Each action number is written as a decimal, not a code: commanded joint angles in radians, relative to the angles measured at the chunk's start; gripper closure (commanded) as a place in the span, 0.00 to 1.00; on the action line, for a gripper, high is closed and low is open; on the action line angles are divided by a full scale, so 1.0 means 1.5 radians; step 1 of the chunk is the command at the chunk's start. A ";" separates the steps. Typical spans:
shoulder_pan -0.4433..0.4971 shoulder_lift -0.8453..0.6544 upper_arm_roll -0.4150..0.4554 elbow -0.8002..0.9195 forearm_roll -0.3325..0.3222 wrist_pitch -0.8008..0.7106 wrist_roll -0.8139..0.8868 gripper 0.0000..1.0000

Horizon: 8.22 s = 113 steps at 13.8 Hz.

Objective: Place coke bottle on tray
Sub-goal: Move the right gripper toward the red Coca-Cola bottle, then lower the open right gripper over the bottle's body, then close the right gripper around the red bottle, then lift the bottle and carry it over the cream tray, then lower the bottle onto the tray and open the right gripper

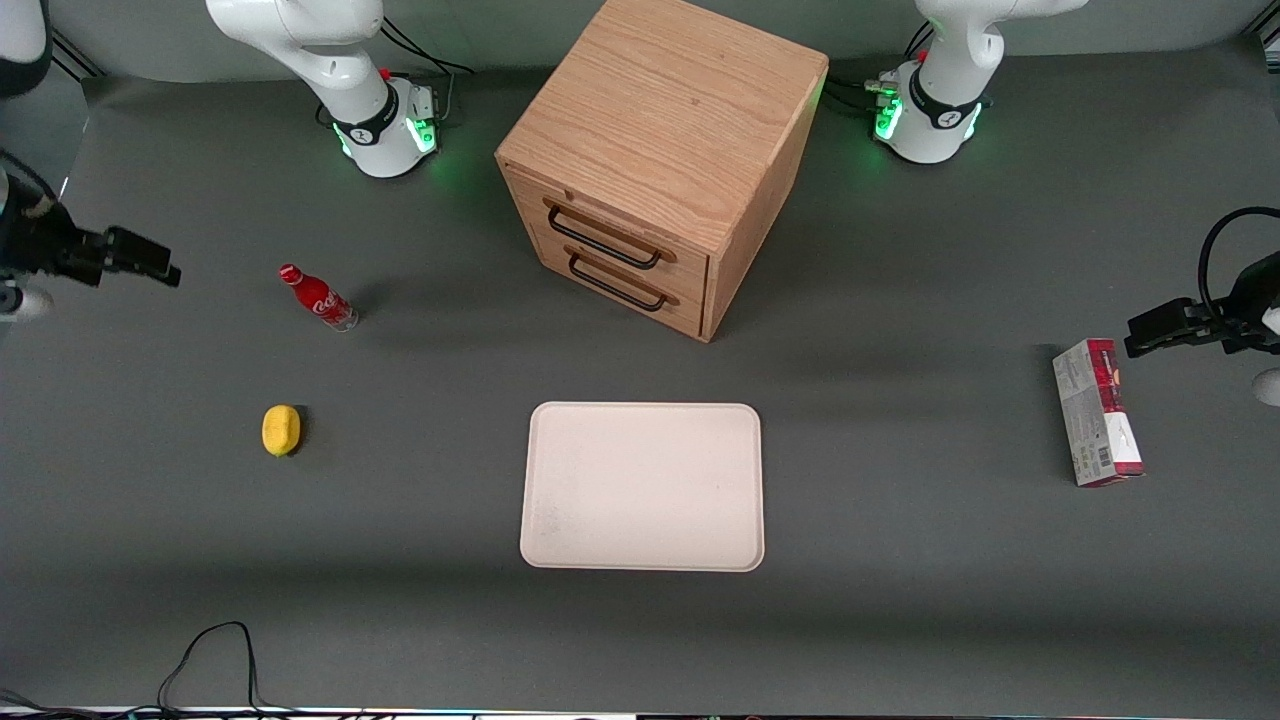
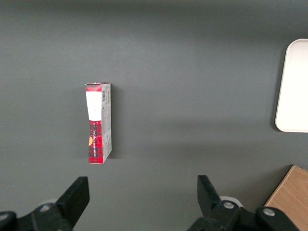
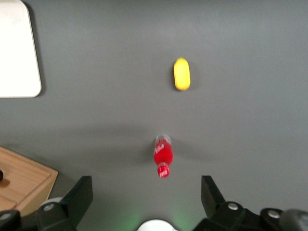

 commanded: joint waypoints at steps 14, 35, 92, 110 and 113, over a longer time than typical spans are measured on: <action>0.010 -0.292 -0.033 -0.414 -0.046 0.177 -0.054 0.00; 0.041 -0.184 -0.095 -0.707 -0.043 0.640 -0.056 0.00; 0.354 0.581 0.049 0.635 -0.037 0.082 -0.057 0.94; 0.340 0.723 0.027 0.618 -0.041 0.234 -0.050 0.00; 0.346 0.673 0.022 0.618 -0.060 0.195 -0.050 0.00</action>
